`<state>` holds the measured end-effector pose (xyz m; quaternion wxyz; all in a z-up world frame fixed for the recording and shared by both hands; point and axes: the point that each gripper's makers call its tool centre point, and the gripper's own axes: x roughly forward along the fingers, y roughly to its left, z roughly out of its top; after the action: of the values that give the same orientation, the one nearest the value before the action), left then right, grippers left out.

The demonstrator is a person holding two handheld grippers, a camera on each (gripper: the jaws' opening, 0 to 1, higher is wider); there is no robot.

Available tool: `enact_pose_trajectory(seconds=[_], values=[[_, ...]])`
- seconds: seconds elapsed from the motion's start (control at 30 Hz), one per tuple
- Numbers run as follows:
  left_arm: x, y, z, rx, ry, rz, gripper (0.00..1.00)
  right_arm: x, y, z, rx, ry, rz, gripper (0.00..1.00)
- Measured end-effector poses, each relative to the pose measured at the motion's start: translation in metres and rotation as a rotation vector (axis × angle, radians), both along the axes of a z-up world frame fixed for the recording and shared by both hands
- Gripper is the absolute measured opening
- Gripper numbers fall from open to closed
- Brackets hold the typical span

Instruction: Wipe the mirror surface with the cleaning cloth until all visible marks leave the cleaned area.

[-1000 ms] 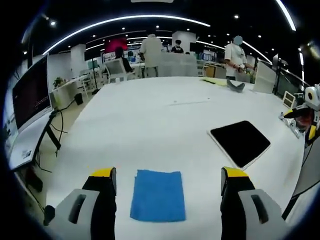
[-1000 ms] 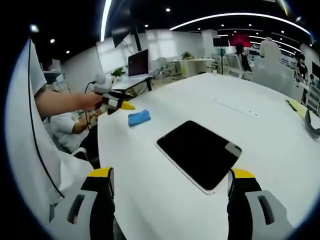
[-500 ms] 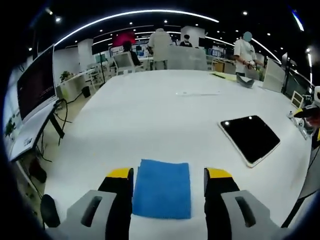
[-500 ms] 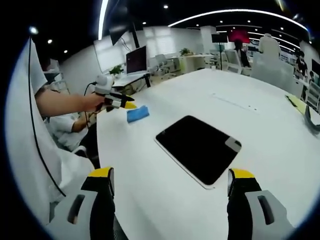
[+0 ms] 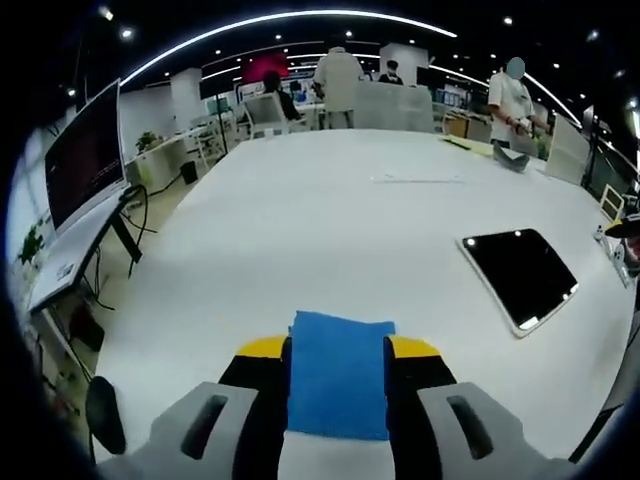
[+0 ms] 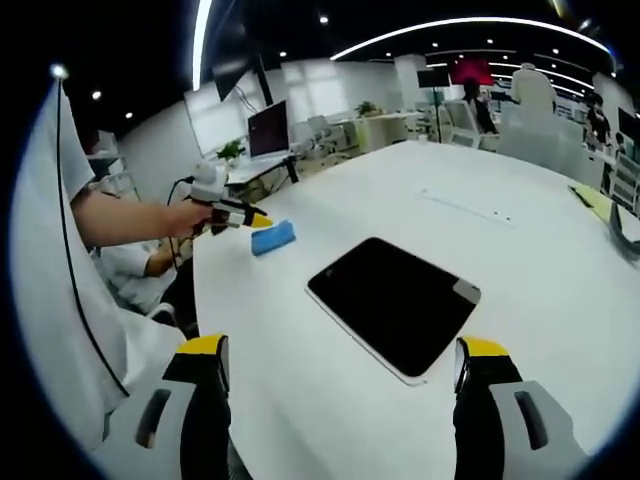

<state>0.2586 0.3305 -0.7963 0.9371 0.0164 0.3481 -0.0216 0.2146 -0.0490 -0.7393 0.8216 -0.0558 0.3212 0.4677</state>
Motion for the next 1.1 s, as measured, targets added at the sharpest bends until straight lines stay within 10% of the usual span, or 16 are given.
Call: enact_pose_trajectory(seconds=[0.53,1.1], values=[[0.002,0.013,-0.019,0.008,-0.045,0.356,0.37,-0.002,-0.004,-0.014,-0.013,0.041,-0.006,0.92],[0.005,0.000,-0.045,-0.021,-0.025,0.347,0.36,-0.002,-0.010,-0.018,-0.028,0.056,-0.015,0.91]])
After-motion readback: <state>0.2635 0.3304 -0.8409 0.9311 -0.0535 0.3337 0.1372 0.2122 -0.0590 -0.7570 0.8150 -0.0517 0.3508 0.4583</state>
